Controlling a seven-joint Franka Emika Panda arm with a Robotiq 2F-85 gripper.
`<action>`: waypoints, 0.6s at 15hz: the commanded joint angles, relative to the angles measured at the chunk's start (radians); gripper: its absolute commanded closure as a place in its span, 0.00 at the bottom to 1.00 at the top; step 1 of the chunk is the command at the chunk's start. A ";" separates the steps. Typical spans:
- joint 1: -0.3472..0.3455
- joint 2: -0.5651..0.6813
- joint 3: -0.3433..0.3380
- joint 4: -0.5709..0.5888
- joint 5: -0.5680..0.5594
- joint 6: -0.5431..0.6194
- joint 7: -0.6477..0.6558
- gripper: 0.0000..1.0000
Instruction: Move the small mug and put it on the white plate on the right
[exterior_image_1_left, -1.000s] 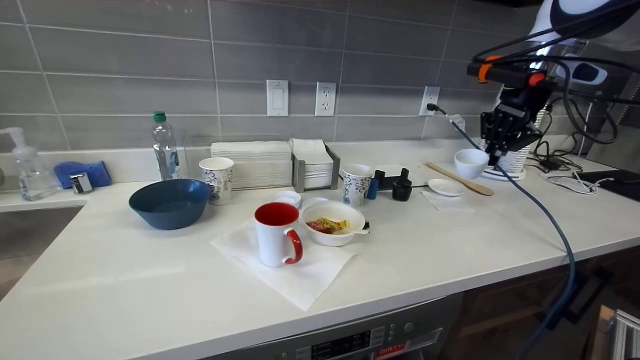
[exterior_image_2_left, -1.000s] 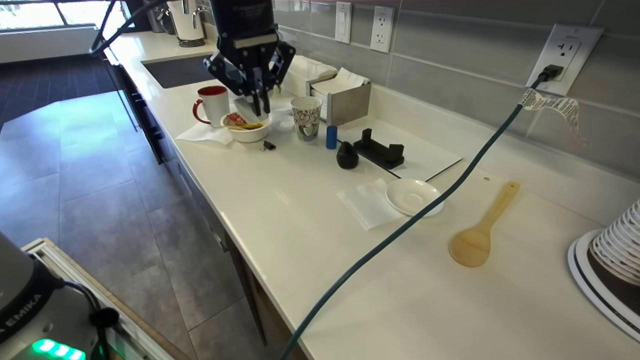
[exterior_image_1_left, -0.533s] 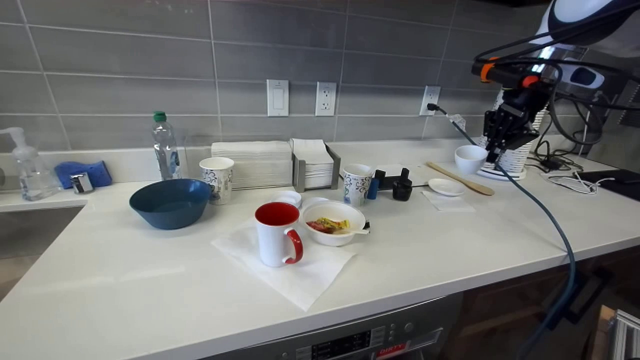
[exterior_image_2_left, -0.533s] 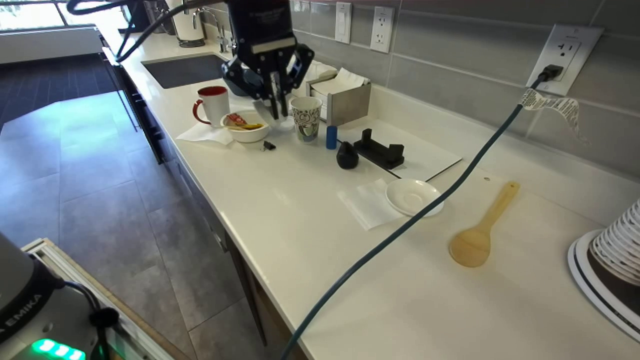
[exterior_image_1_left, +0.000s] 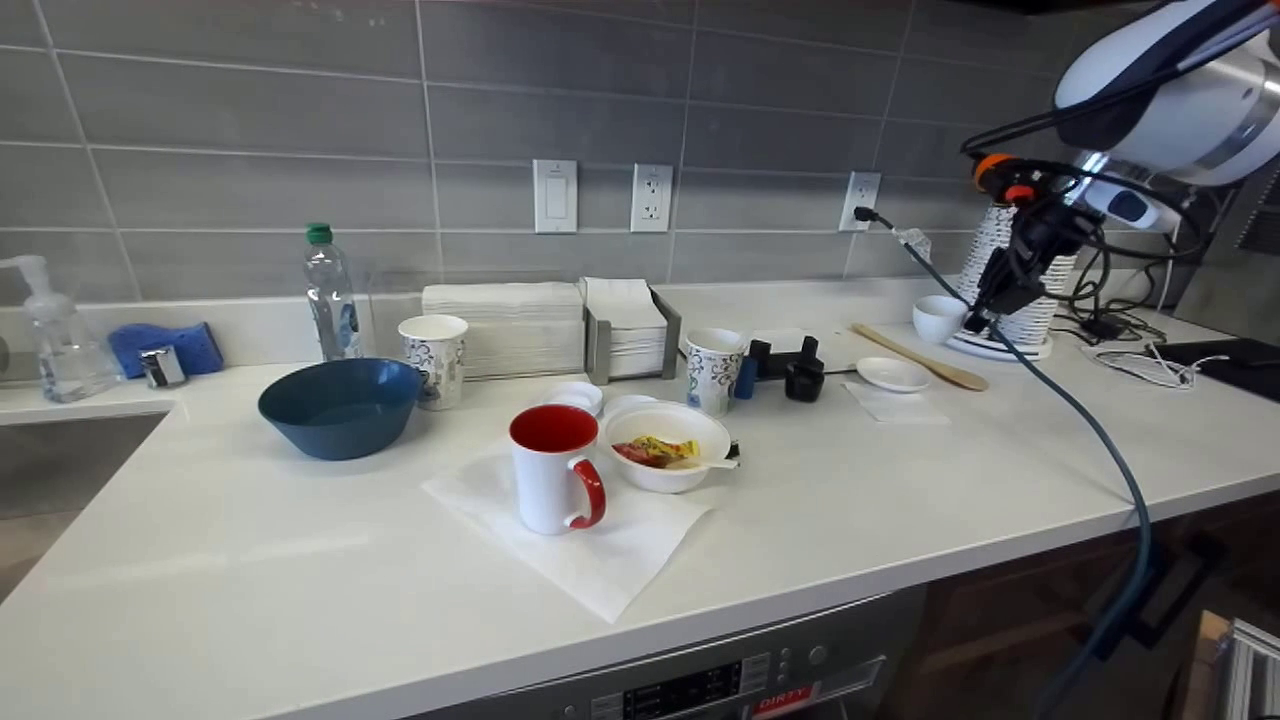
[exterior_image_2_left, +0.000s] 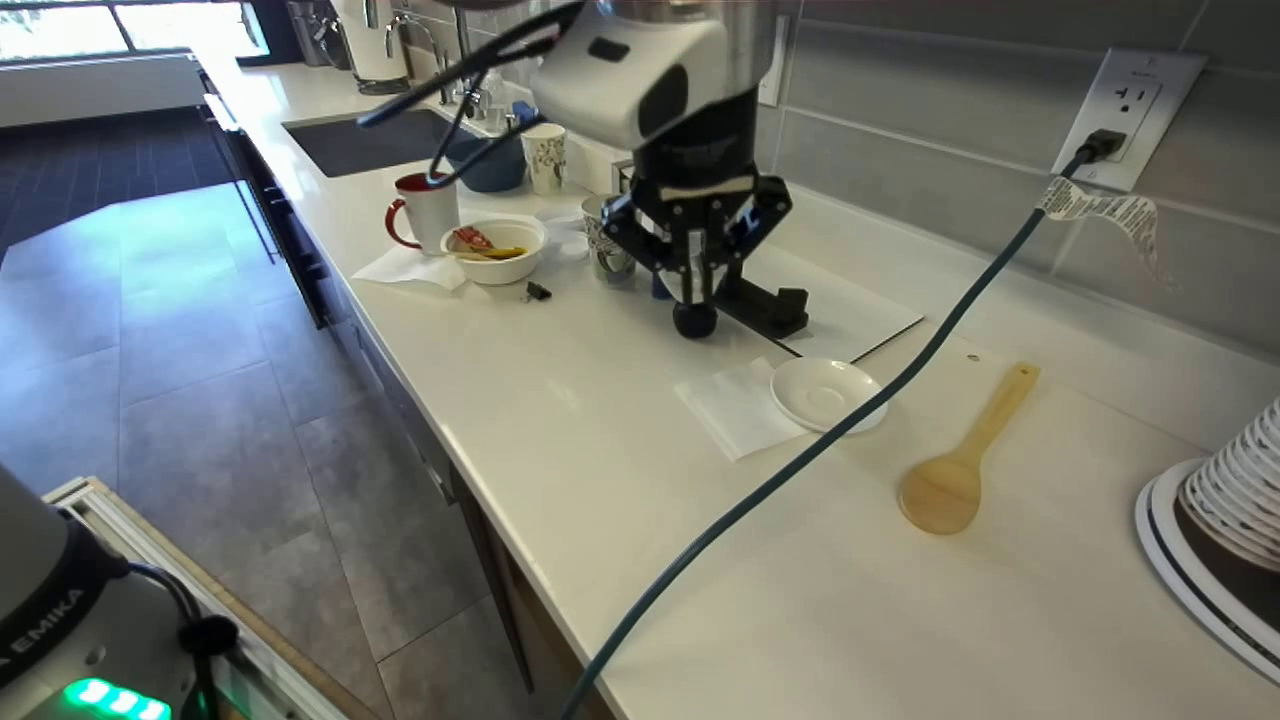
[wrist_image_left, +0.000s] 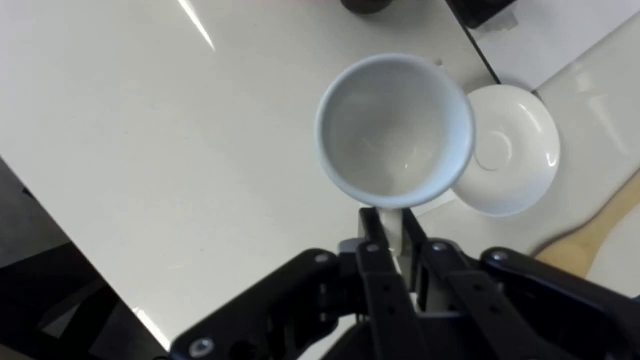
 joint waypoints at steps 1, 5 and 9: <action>0.020 0.161 -0.021 0.097 0.140 0.091 0.065 0.97; 0.033 0.283 -0.021 0.162 0.264 0.169 0.150 0.97; 0.035 0.381 -0.019 0.226 0.393 0.221 0.189 0.97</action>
